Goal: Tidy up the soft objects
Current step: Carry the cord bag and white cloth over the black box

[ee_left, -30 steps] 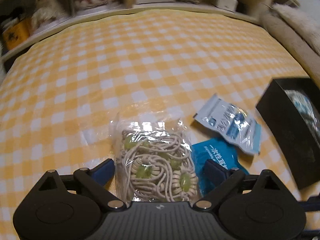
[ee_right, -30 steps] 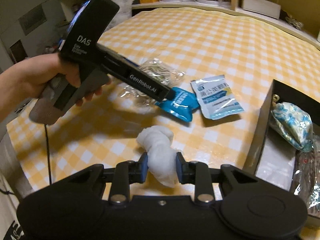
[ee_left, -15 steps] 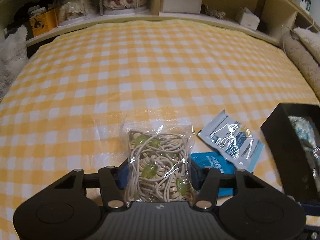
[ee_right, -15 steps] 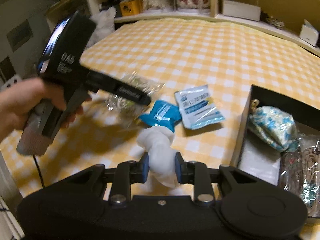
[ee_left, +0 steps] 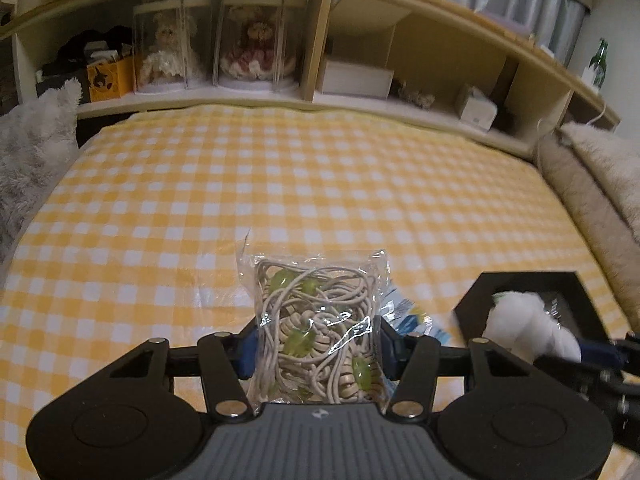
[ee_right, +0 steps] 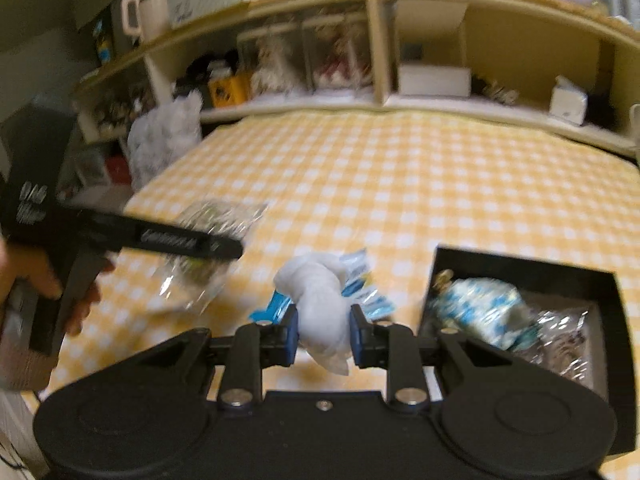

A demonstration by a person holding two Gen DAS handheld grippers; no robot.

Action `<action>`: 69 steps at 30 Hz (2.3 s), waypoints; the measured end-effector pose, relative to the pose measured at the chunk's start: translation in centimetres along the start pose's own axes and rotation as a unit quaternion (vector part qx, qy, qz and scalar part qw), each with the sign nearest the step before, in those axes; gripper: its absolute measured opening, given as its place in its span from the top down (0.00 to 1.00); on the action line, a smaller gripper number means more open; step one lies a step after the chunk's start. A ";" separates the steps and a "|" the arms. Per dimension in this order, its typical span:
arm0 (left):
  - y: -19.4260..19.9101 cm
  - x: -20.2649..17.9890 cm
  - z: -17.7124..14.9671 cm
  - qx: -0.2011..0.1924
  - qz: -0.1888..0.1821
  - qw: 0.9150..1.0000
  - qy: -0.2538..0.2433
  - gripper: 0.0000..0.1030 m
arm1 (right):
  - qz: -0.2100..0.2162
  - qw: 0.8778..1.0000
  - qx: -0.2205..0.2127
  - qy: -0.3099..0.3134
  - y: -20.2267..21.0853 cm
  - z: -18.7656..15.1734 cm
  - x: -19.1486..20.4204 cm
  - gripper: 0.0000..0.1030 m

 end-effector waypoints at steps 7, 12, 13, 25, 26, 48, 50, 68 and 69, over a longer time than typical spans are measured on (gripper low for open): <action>3.1 -1.8 0.3 -0.026 -0.029 0.999 0.025 0.46 | -0.030 0.998 -0.052 -0.012 4.2 1.0 -1.7 0.75; 4.4 -3.5 0.4 -0.035 -0.058 0.997 0.047 0.46 | -0.065 0.994 -0.082 -0.030 7.3 1.3 -4.1 0.75; 4.5 -4.0 0.4 -0.035 -0.063 0.996 0.048 0.46 | -0.074 0.993 -0.089 -0.033 7.9 1.3 -4.7 0.75; 4.1 -13.0 0.4 -0.026 -0.107 0.994 0.011 0.46 | -0.153 0.977 -0.119 -0.087 12.6 -0.3 -11.1 0.74; 3.8 -13.8 0.5 -0.022 -0.109 0.994 0.007 0.46 | -0.156 0.976 -0.122 -0.092 12.7 -0.3 -11.5 0.74; -6.4 -28.9 -0.8 0.090 -0.139 0.986 0.026 0.41 | -0.166 0.959 -0.151 -0.173 14.4 -1.2 -16.7 0.74; -7.2 -29.2 -0.9 0.097 -0.131 0.986 0.023 0.32 | -0.164 0.958 -0.151 -0.178 14.3 -1.3 -17.0 0.74; -1.1 -26.0 -0.5 0.052 -0.163 0.984 -0.056 0.10 | -0.158 0.955 -0.152 -0.200 14.9 -1.6 -17.7 0.74; -0.5 -25.5 -0.4 0.047 -0.163 0.984 -0.061 0.09 | -0.159 0.955 -0.151 -0.201 14.9 -1.7 -17.7 0.74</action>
Point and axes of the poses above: each gripper's, at about its wrist camera, not at the fingertips, and y roughly against the way its jaws point, x to its left, z to its top, the point moved 2 cm from there along -y, roughly the way its jaws point, and after that the axes turned 14 degrees about z, right-handed, at the moved point
